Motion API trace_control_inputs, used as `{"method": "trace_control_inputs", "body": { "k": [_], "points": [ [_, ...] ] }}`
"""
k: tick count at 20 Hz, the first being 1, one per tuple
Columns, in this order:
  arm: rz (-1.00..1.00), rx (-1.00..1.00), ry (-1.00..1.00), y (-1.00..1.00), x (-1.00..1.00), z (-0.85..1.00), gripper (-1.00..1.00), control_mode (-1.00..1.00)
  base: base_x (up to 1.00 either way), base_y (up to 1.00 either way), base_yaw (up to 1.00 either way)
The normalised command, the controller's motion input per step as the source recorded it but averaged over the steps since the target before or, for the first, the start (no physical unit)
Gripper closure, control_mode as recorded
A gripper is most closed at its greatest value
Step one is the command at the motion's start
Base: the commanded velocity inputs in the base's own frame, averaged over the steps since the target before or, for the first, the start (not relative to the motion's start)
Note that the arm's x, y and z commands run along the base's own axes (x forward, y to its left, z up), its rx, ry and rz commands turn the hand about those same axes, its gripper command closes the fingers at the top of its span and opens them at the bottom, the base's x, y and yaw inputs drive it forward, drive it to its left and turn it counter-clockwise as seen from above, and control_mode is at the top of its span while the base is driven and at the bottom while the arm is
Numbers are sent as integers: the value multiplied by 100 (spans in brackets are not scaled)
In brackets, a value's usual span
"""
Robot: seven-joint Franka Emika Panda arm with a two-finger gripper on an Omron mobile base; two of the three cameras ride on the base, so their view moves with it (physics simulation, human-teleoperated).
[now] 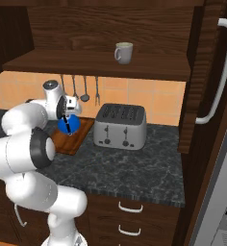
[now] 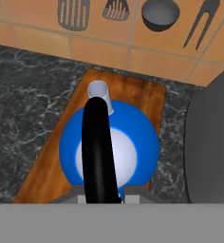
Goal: Pick the kettle from the counter and place it on the tray. Then pick the mug from the cabinet and place it on the tray. Then close the cabinet doors.
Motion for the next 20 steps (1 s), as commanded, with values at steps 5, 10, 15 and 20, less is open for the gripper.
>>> {"method": "trace_control_inputs", "body": {
  "k": [5, 10, 15, 20],
  "points": [
    [0, 0, 0, 7, 24, -10, 100, -100, 0, 0, 0],
    [0, 0, 0, 5, 21, -17, 100, -100, 0, 0, 0],
    [0, 0, 0, 1, 25, -16, 100, -100, 0, 0, 0],
    [0, 0, 0, 0, 21, -19, 100, -100, 0, 0, 0]
  ]
}}
